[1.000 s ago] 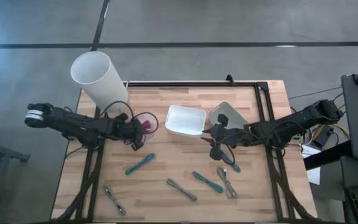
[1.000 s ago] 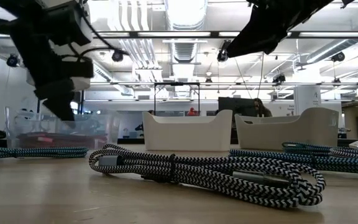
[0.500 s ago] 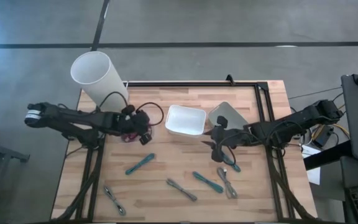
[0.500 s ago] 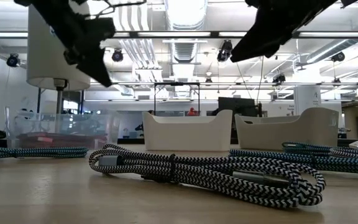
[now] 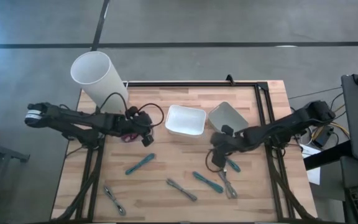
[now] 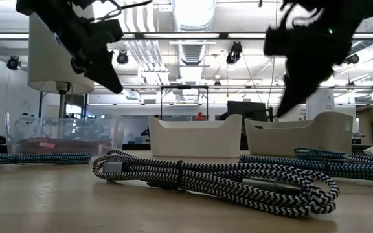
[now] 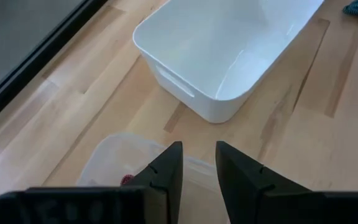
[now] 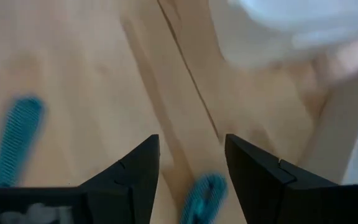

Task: Pick & Place USB Port
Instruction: Put the right blue patterned charger cable into the white bin

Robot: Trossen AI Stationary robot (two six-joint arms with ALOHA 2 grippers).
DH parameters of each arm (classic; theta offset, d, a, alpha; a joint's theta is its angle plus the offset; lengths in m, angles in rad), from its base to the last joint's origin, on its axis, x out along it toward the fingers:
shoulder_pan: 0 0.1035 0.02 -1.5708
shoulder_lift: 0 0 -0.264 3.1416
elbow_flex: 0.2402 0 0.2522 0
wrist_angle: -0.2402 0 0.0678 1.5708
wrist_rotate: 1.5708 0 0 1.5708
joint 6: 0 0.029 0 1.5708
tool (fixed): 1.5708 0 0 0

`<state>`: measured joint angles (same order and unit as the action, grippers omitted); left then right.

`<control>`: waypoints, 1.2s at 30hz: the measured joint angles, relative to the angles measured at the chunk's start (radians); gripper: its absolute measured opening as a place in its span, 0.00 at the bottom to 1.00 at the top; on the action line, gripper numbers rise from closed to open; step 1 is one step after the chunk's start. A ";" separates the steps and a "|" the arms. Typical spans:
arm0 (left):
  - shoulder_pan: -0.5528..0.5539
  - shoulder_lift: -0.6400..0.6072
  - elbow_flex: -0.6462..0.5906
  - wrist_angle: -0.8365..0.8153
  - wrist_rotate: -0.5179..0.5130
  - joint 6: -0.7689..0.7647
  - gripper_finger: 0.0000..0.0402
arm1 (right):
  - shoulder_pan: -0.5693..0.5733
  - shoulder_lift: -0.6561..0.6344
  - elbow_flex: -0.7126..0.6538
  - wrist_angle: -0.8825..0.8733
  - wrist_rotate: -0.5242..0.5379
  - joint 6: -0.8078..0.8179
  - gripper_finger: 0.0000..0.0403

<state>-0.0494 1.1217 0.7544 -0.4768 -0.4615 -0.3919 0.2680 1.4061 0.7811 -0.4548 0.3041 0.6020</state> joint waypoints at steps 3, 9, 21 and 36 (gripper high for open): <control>0.000 0.000 -0.014 0.004 0.000 -0.001 0.25 | 0.001 0.041 0.000 -0.055 -0.054 0.038 0.45; 0.000 0.000 -0.038 0.014 0.000 -0.006 0.25 | 0.016 0.132 0.000 -0.058 -0.133 0.047 0.45; 0.000 0.000 -0.040 0.034 0.000 -0.008 0.25 | 0.016 0.234 0.144 -0.280 -0.082 0.065 0.42; 0.000 0.000 -0.040 0.036 0.001 -0.008 0.25 | 0.143 0.188 0.269 -0.622 -0.167 0.510 0.41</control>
<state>-0.0494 1.1217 0.7139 -0.4412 -0.4610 -0.3996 0.4107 1.5937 1.0500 -1.0771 0.1371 1.1117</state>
